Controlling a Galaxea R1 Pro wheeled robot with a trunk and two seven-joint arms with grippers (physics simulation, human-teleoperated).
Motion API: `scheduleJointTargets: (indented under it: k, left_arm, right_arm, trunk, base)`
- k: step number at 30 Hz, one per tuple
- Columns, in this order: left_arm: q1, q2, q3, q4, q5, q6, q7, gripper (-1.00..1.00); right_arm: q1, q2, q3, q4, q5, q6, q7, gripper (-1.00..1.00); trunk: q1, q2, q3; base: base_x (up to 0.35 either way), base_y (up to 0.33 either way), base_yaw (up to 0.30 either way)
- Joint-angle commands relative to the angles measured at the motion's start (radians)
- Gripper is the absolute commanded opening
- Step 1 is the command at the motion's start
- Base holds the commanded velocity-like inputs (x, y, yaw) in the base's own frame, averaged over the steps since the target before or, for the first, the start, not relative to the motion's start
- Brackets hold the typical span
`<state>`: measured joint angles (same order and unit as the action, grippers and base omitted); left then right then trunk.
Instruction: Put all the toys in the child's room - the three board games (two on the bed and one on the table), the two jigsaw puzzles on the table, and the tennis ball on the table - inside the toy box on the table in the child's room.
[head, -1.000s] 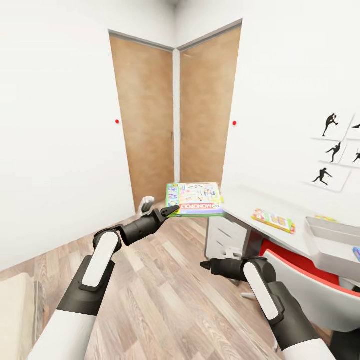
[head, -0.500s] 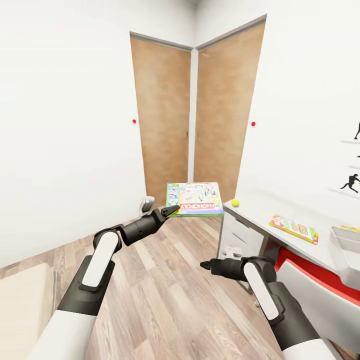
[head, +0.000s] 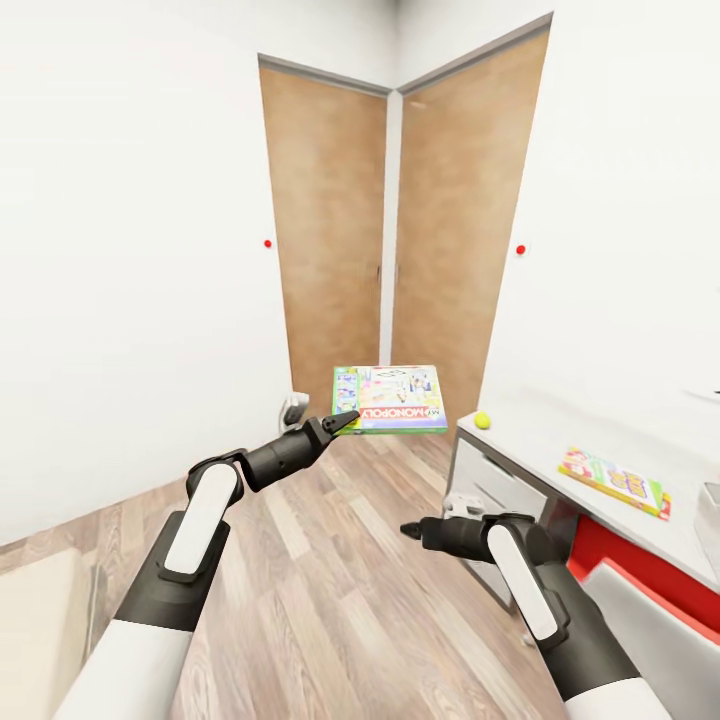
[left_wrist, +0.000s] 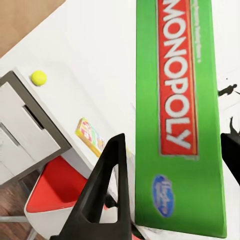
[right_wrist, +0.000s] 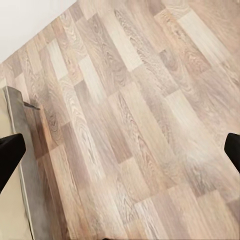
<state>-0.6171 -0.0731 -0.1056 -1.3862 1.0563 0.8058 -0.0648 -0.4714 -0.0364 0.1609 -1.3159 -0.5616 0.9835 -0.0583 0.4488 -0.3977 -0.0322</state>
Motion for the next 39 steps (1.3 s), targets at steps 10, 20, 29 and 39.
scheduleJointTargets:
  k: [10, 20, 29, 39]
  left_arm:
    - [-0.001, -0.001, 0.001, 0.0, -0.001, 0.004, -0.005, -1.0]
    - [-0.001, -0.001, 0.001, -0.001, -0.001, 0.004, -0.006, -1.0]
    - [-0.001, -0.001, 0.001, -0.001, -0.001, 0.004, -0.006, -1.0]
    - [-0.001, -0.001, 0.0, -0.005, 0.0, 0.004, -0.007, -1.0]
  right_arm:
    - [-0.001, -0.002, 0.002, -0.002, -0.006, 0.003, -0.006, 1.0]
    - [0.0, -0.002, 0.002, -0.011, -0.006, 0.004, -0.006, 1.0]
    - [0.003, -0.003, 0.001, -0.038, -0.006, 0.023, -0.006, 1.0]
    - [0.01, -0.004, -0.004, -0.131, -0.006, 0.057, -0.006, 1.0]
  trunk:
    - [0.001, -0.002, -0.002]
    - [0.001, -0.002, -0.002]
    - [0.001, -0.002, -0.002]
    - [0.001, -0.002, -0.002]
  base:
    - [0.331, 0.0, 0.002]
    - [0.334, 0.0, 0.0]
    - [0.335, 0.0, -0.038]
    - [0.328, 0.0, -0.19]
